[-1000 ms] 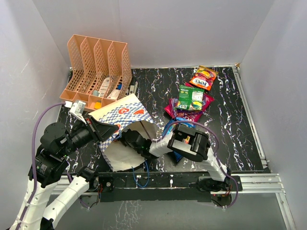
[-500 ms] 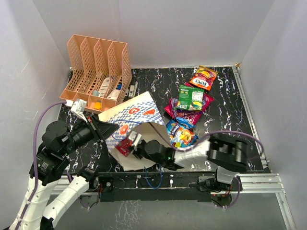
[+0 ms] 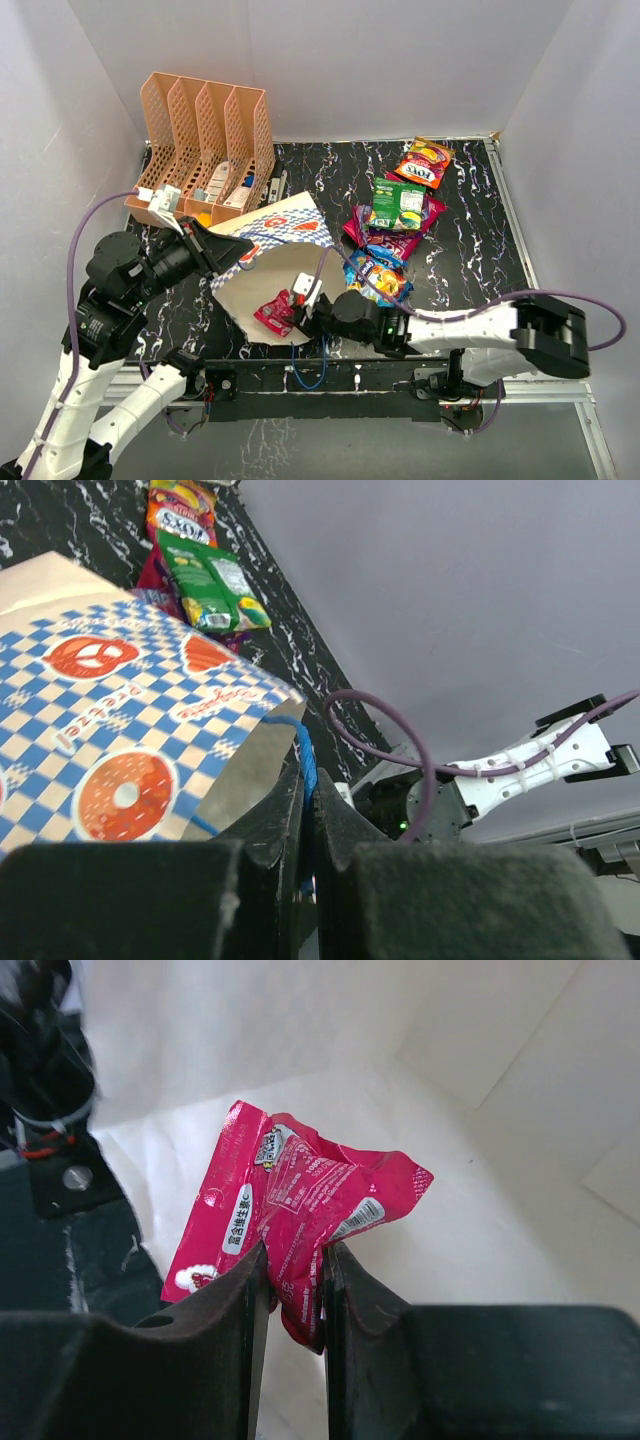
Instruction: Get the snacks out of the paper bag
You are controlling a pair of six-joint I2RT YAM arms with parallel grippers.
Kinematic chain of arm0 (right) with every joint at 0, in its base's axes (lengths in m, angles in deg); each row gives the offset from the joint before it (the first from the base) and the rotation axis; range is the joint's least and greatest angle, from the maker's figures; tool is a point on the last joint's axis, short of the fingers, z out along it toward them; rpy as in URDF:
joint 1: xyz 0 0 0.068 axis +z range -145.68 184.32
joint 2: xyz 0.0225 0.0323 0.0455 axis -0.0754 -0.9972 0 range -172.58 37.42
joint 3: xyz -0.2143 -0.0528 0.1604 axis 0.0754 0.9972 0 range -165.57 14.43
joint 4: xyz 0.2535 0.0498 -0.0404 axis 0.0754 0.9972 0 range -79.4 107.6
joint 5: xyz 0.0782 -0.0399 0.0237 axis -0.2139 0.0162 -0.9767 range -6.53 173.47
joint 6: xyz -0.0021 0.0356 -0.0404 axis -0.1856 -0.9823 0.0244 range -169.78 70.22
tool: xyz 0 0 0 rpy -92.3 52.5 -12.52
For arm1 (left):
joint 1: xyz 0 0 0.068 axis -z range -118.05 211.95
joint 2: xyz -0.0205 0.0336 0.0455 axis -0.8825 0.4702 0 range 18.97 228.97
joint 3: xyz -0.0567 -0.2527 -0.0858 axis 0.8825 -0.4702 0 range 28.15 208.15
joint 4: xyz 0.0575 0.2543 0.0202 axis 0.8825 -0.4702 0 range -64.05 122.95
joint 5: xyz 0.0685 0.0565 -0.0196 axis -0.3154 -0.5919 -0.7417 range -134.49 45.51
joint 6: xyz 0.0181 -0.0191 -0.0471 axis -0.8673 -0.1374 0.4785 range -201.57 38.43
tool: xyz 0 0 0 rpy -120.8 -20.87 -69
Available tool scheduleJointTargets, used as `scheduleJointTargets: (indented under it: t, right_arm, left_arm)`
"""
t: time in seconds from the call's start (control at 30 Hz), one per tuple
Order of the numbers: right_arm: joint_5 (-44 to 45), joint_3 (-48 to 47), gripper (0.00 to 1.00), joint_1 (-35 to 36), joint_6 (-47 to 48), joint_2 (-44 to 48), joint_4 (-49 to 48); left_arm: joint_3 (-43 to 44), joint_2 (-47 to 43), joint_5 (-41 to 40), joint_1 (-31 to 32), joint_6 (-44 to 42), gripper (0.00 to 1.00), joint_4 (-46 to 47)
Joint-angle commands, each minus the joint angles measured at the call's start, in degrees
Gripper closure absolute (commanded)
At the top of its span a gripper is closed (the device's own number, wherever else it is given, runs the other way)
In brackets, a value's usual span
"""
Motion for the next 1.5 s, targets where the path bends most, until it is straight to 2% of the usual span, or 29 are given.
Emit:
scheduleJointTargets:
  t: [0.0,0.1,0.17,0.33,0.5,0.63,0.8,0.9,1.07,1.2,1.47]
  right_arm:
    - [0.1,-8.5,0.93,-0.1,2.2,10.6,9.1]
    - [-1.7,-14.0,0.93,0.0,5.9,17.3,16.5]
    - [-1.6,-16.5,0.93,0.0,7.2,21.8,17.7]
    - [9.4,-19.2,0.93,0.0,6.8,29.8,16.5]
    - [19.3,-19.5,0.93,0.0,6.9,32.5,17.7]
    - [20.7,-19.3,0.93,0.0,4.7,34.2,18.6]
    - [23.5,-20.0,0.93,0.0,3.4,34.6,19.2]
    - [25.9,-20.9,0.93,0.1,2.8,35.2,20.2]
    - [28.4,-20.6,0.93,0.0,2.3,37.1,20.6]
    - [31.1,-19.8,0.93,0.0,2.2,37.0,20.6]
    - [32.0,-21.3,0.93,0.0,2.8,36.8,24.1]
  left_arm:
    - [7.1,2.3,0.8,0.1,0.1,1.00,0.1]
    - [11.0,4.3,0.4,0.1,0.3,1.00,-1.5]
    - [11.8,5.0,0.9,0.1,2.0,1.00,-0.5]
    - [9.3,6.1,3.2,0.1,9.7,1.00,6.5]
    - [8.6,7.7,5.1,0.1,14.4,1.00,11.3]
    - [7.6,8.0,2.9,0.1,14.8,1.00,11.2]
    - [7.0,11.8,4.6,0.0,19.2,1.00,19.0]
    - [8.0,12.9,4.9,0.1,18.8,1.00,19.7]
    - [7.4,12.1,-0.2,0.1,15.5,1.00,17.8]
    - [7.7,12.9,-6.3,0.1,14.0,1.00,10.9]
    - [7.0,7.0,-27.1,0.1,6.7,1.00,-16.5]
